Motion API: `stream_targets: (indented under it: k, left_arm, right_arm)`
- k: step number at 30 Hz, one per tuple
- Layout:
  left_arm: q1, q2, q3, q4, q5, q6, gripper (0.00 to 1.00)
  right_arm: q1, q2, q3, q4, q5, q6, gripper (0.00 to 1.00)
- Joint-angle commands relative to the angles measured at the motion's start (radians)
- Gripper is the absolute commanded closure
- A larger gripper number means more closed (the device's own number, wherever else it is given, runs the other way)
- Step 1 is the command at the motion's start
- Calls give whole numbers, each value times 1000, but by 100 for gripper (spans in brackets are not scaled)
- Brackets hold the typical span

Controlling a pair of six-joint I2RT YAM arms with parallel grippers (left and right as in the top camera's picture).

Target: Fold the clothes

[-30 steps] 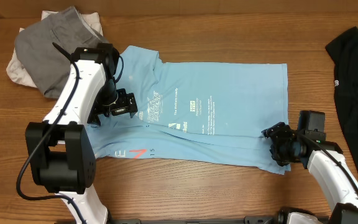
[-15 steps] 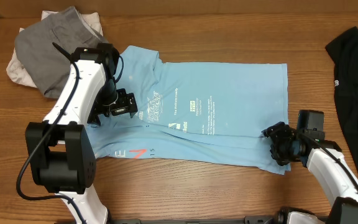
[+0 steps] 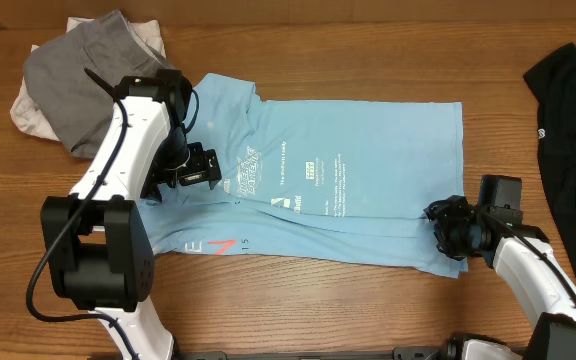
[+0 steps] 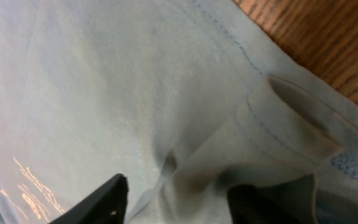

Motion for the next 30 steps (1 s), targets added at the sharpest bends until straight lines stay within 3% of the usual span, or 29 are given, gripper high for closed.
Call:
stream_targets:
  k: [1,10,19,24,25,26,27,29,30]
  left_arm:
    - [-2,-22,18,0,-11,23,0]
    - [-2,-22,18,1,-11,23,0]
    - [-2,-22,18,2,-14,23,0]
    - [-2,-22,18,19,-14,23,0]
    - [-2,-22,18,21,-14,23,0]
    - [-2,-22,18,22,-14,23,0]
    - [-2,-22,18,22,-14,23,0]
    - [-2,-22,18,23,-14,23,0]
    - [-2,-22,18,23,-14,23,0]
  right_arm:
    - [5,6,5,7,9,4,52]
    - [5,6,5,20,23,11,82]
    - [4,6,5,95,47,30,95]
    - [4,6,5,192,47,30,96]
    - [4,6,5,206,47,30,85]
    - [4,6,5,214,47,30,67]
    - [4,6,5,216,47,30,44]
    - [4,6,5,214,47,29,9]
    - [4,6,5,212,48,29,2]
